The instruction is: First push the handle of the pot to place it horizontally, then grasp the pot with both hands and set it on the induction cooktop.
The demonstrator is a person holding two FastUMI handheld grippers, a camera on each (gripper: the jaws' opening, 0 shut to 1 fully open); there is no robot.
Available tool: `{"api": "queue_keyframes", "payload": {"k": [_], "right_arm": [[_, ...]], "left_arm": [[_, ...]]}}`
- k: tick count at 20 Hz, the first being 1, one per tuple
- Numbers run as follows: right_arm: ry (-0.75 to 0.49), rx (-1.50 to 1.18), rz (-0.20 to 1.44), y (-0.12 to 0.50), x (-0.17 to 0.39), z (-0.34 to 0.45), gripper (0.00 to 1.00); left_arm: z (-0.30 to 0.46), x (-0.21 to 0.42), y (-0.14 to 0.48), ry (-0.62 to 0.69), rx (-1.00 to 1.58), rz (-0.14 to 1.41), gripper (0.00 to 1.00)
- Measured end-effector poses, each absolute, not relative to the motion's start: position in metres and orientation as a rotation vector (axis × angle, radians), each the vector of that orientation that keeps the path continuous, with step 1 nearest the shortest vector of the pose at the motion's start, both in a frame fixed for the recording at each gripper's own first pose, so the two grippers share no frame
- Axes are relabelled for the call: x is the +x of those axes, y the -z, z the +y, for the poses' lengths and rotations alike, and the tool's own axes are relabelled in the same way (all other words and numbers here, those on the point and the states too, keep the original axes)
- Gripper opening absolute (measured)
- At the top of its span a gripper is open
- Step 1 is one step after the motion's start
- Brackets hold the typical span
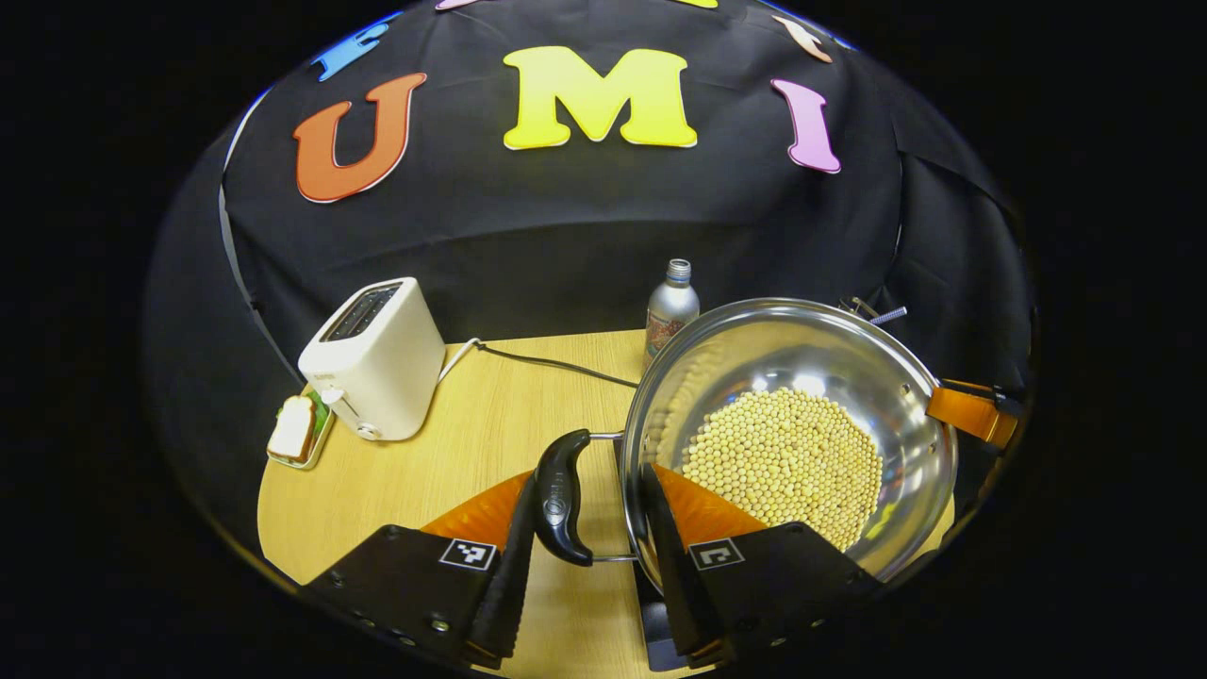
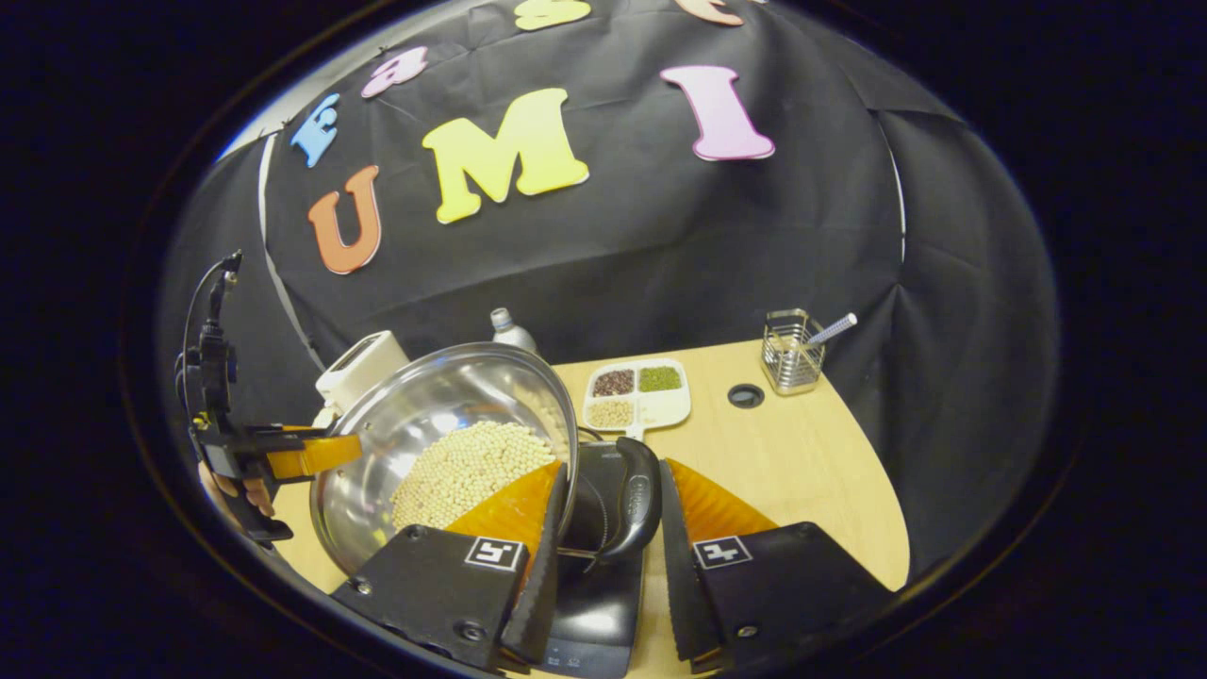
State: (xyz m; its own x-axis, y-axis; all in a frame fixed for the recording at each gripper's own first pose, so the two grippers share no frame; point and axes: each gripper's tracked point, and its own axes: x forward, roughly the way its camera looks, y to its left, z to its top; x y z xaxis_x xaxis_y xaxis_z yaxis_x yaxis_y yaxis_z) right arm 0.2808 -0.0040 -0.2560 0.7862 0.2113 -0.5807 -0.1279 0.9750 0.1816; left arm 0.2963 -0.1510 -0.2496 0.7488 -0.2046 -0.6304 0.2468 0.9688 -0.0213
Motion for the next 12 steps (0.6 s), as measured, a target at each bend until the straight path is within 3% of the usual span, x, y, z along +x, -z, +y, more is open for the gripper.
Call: {"api": "queue_keyframes", "payload": {"k": [7,12], "right_arm": [[-0.178,0.165,0.699,0.309,0.286,-0.02,0.52],[-0.191,0.242,0.662,0.312,0.289,-0.023,0.54]], "left_arm": [[-0.167,0.298,0.301,0.261,0.042,0.741,0.59],[-0.168,0.304,0.302,0.28,-0.016,0.674,0.59]]}}
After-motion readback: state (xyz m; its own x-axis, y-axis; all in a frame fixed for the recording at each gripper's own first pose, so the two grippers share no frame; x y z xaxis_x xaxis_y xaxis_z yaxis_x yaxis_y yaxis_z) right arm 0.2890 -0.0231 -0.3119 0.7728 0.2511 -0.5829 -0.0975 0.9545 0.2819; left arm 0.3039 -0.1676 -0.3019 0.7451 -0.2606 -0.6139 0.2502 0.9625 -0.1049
